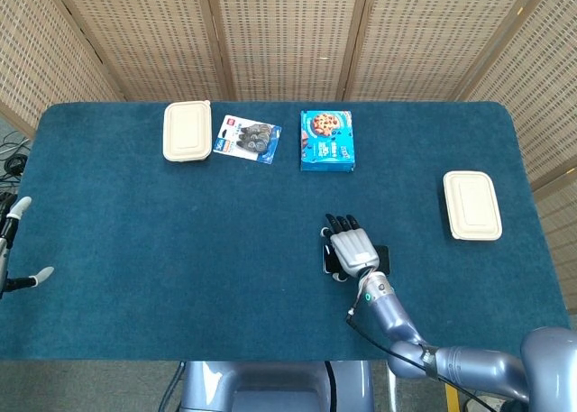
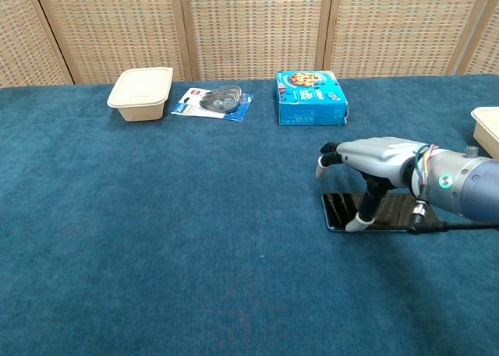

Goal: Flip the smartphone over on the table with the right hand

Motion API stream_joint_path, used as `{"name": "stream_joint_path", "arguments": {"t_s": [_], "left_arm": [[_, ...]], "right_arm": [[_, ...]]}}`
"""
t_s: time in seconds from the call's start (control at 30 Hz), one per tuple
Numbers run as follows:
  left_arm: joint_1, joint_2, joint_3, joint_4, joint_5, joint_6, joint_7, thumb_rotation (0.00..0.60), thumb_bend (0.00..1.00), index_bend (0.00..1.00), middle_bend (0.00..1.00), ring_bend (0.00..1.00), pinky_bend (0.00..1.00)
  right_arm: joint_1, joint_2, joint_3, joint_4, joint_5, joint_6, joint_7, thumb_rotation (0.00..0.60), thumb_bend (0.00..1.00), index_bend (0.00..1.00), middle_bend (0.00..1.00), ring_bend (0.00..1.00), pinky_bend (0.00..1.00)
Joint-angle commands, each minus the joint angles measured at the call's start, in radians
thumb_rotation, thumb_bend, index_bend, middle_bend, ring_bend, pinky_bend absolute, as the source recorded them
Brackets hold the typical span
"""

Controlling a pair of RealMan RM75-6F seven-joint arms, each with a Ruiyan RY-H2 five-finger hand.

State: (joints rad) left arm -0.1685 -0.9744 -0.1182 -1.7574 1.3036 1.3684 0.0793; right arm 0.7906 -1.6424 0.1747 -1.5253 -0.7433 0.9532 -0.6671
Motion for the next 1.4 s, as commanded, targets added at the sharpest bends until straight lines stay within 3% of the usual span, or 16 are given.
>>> {"name": "stream_joint_path", "arguments": {"t_s": [0.03, 0.6, 0.97, 1.2, 1.4], "left_arm": [[0.001, 0.004, 0.000, -0.001, 0.000, -0.001, -0.006, 0.600, 0.00, 0.00, 0.00, 0.00, 0.00], [-0.001, 0.010, -0.001, 0.004, -0.009, -0.007, -0.022, 0.600, 0.00, 0.00, 0.00, 0.00, 0.00], [0.000, 0.012, -0.001, 0.006, -0.007, -0.006, -0.031, 0.600, 0.00, 0.00, 0.00, 0.00, 0.00], [0.000, 0.014, 0.000, 0.005, -0.005, -0.006, -0.035, 0.600, 0.00, 0.00, 0.00, 0.00, 0.00], [0.000, 0.016, 0.001, 0.004, -0.003, -0.007, -0.039, 0.600, 0.00, 0.00, 0.00, 0.00, 0.00]], "right_arm": [[0.005, -0.004, -0.005, 0.001, 0.001, 0.000, 0.002, 0.600, 0.18, 0.22, 0.00, 0.00, 0.00], [0.018, -0.004, -0.040, 0.030, 0.029, 0.004, -0.008, 0.600, 0.19, 0.23, 0.00, 0.00, 0.00], [0.012, -0.025, -0.052, 0.067, 0.000, 0.013, 0.021, 0.600, 0.43, 0.51, 0.00, 0.00, 0.00], [-0.001, -0.019, -0.052, 0.064, -0.039, 0.024, 0.056, 0.600, 0.45, 0.53, 0.00, 0.00, 0.00], [-0.016, 0.022, -0.020, -0.003, -0.088, 0.030, 0.136, 0.600, 0.45, 0.53, 0.00, 0.00, 0.00]]}}
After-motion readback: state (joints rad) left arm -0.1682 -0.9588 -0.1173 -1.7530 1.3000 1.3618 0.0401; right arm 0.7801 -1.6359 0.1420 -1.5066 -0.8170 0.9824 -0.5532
